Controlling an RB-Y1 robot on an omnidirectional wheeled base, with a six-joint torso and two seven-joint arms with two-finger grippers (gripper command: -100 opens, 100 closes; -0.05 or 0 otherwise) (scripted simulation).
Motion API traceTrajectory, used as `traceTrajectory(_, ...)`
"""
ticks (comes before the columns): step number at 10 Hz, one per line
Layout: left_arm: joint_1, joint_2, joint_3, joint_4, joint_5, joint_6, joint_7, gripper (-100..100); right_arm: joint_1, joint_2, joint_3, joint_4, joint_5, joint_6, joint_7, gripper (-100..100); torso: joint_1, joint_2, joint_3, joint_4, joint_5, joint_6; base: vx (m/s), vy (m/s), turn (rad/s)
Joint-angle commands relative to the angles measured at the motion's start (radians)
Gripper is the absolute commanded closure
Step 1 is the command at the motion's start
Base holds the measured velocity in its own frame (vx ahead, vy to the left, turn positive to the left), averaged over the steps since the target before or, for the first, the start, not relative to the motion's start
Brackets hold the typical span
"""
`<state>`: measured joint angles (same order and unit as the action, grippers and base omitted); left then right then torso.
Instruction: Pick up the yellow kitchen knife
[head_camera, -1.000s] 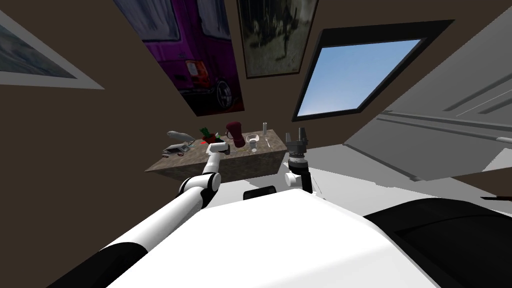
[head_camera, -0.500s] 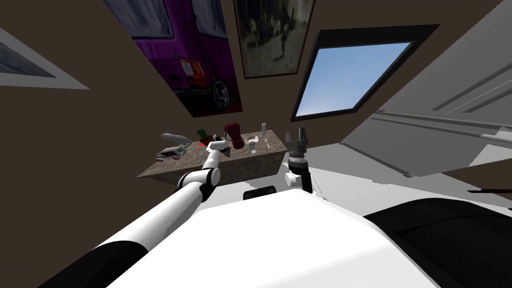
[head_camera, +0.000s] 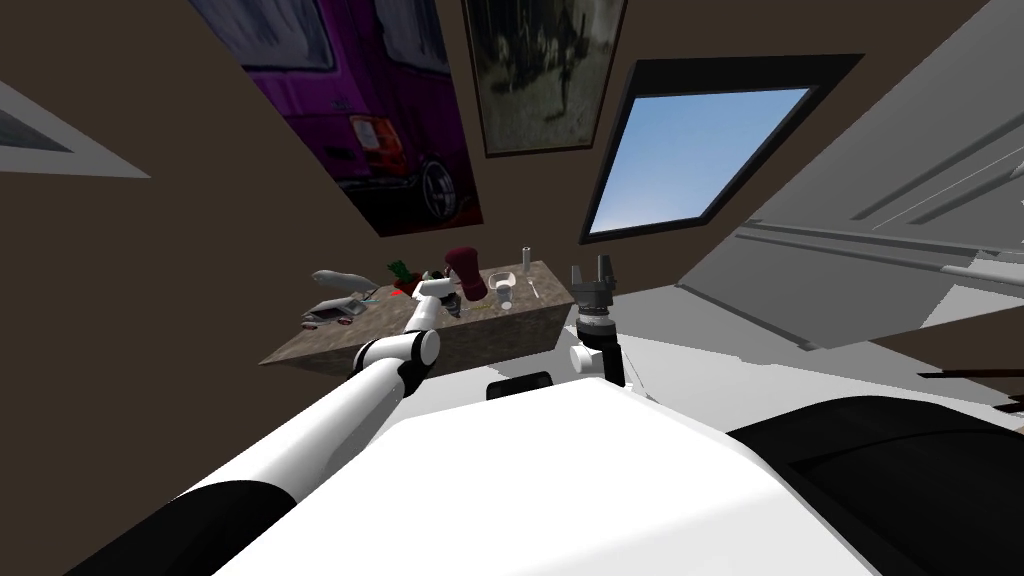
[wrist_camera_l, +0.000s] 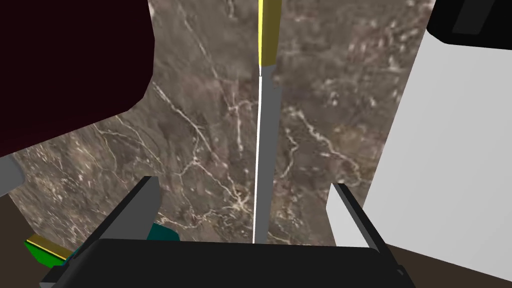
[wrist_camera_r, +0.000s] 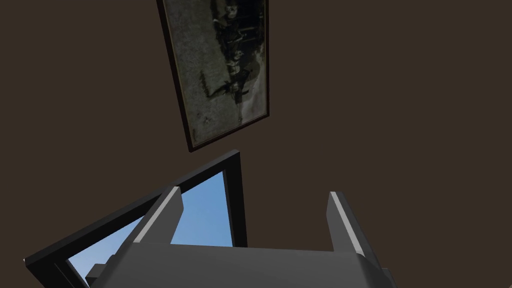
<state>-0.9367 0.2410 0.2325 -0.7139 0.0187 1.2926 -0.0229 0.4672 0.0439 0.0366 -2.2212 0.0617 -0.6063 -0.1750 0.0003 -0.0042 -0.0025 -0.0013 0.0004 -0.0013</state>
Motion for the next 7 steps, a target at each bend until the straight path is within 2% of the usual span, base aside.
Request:
traceTrajectory(1, -0.033, 0.008, 0.012, 0.05, 0.004, 0.05, 0.001, -100, 0.0, 0.0, 0.0, 0.0, 0.0, 0.0, 0.0, 0, 0.0, 0.0, 0.0, 0.0, 0.0, 0.0, 0.057, 0.018, -0.072)
traceTrajectory(3, -0.033, 0.008, 0.012, 0.064, 0.004, 0.05, 0.001, -100, 0.0, 0.0, 0.0, 0.0, 0.0, 0.0, 0.0, 0, 0.0, 0.0, 0.0, 0.0, 0.0, 0.0, 0.032, 0.008, -0.01)
traceTrajectory(5, -0.079, 0.018, 0.03, 0.131, 0.009, 0.119, 0.007, -100, 0.0, 0.0, 0.0, 0.0, 0.0, 0.0, 0.0, 0, -0.001, 0.001, 0.001, 0.0, 0.0, 0.0, 0.054, 0.006, -0.07)
traceTrajectory(6, -0.079, 0.018, 0.03, 0.147, 0.009, 0.125, 0.007, -100, 0.0, 0.0, 0.0, 0.0, 0.0, 0.0, 0.0, 0, -0.001, -0.001, 0.0, 0.0, 0.0, 0.0, 0.058, 0.013, -0.033)
traceTrajectory(7, -0.098, 0.022, 0.037, 0.181, 0.011, 0.156, 0.01, -100, 0.0, 0.0, 0.0, 0.0, 0.0, 0.0, 0.0, 0, 0.0, -0.001, 0.0, 0.0, 0.0, 0.0, 0.047, 0.01, -0.043)
